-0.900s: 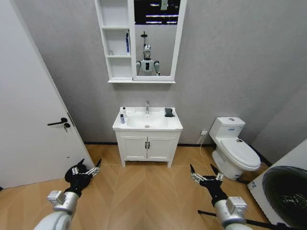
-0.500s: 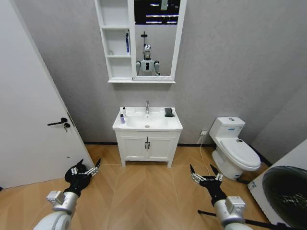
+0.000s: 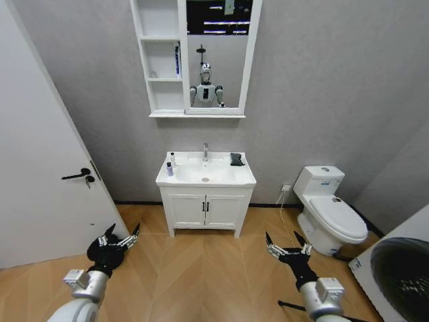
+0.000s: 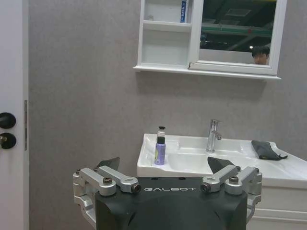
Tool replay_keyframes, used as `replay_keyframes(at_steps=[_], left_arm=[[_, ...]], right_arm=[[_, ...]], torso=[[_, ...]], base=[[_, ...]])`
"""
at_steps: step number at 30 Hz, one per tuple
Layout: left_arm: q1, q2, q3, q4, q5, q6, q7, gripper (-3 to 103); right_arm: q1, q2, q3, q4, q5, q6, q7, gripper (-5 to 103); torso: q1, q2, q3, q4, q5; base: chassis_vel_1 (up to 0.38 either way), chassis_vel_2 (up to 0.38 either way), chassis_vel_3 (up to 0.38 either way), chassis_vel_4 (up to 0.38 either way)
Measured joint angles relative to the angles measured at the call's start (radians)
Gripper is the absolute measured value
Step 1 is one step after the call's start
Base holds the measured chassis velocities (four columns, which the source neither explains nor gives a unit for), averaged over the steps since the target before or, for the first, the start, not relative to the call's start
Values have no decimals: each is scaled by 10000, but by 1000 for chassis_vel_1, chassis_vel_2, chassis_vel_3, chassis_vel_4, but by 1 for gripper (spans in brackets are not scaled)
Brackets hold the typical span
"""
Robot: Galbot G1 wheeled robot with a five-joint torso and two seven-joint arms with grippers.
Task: Move facial cleanser and shampoo from washbasin to cabinet, then wipe washbasin with towel.
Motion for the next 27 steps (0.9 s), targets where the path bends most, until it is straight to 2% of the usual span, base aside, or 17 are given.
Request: replay_keyframes(at_steps=[1, 3, 5, 6, 12, 13, 14, 18, 19, 20, 21, 22, 25, 26, 27], left_arm=[[3, -3, -23, -16, -14, -4, 0, 100], [14, -5, -60, -55, -58, -5, 0, 100], [18, -5, -76, -61, -84, -5, 0, 100], [19, -6, -90, -61, -88, -9, 0, 100], [7, -18, -92, -59, -94, -11, -1, 100], [0, -20, -89, -60, -94, -11, -4, 100], [-12, -23, -79, -57, -95, -9, -5, 100], [-31, -28, -64, -43, -89, -4, -11, 100], [-38, -35, -59, -35, -79, 1, -17, 100], [-57, -43, -44, -24, -70, 6, -21, 100], [-67, -54, -38, -6, -57, 13, -23, 100], [-81, -70, -23, 2, -42, 16, -27, 100], [-83, -82, -20, 6, -33, 17, -45, 100], [-88, -97, 2, 13, -23, 18, -54, 100], [-86, -118, 8, 18, -3, 15, -71, 100]], right_arm=[[-21, 7, -1, 0, -6, 31, -9, 100], [-62, 10, -1, 2, -11, 61, -21, 100], [-105, 18, 0, 7, -18, 108, -27, 100], [-130, 29, 0, 7, -23, 140, -39, 100], [-179, 42, 8, -21, -30, 208, -77, 100], [-174, 40, 8, -47, -31, 219, -82, 100], [-165, 41, 9, -62, -32, 228, -82, 100], [-157, 42, 11, -75, -31, 232, -82, 100], [-151, 41, 12, -86, -30, 232, -83, 100], [-155, 39, 16, -98, -28, 234, -83, 100], [-155, 35, 17, -112, -25, 257, -82, 100], [-133, 31, 18, -153, -24, 293, -72, 100], [-102, 31, 17, -187, -20, 310, -65, 100], [-83, 34, 18, -213, -18, 338, -35, 100], [-49, 45, 10, -260, -5, 425, 15, 100]], torso=[[-1, 0, -1, -3, -8], [-1, 0, 0, -2, 3], [0, 0, 0, -7, -9], [-1, 0, 0, 0, 3], [0, 0, -1, -7, -5], [1, -1, 0, 1, 5], [0, 0, -1, -5, -8], [2, -2, -1, -8, -6], [9, -5, 3, 8, 9], [5, -3, 0, -8, -4], [-3, 2, -4, -6, -13], [1, -2, 0, -1, 2], [6, -3, 2, 8, 13], [1, -2, -1, -8, -8], [-6, 2, -4, -10, -10]], base=[[-224, 224, 252, -226], [-239, 239, 244, -257], [-268, 251, 253, -283], [-303, 305, 277, -302], [-325, 332, 338, -327], [-395, 355, 347, -356], [-395, 357, 397, -356], [-378, 367, 380, -359], [-349, 378, 377, -362], [-396, 365, 377, -373], [-396, 342, 394, -373], [-346, 371, 342, -366], [-319, 371, 342, -346], [-306, 324, 330, -337], [-369, 350, 361, -356]])
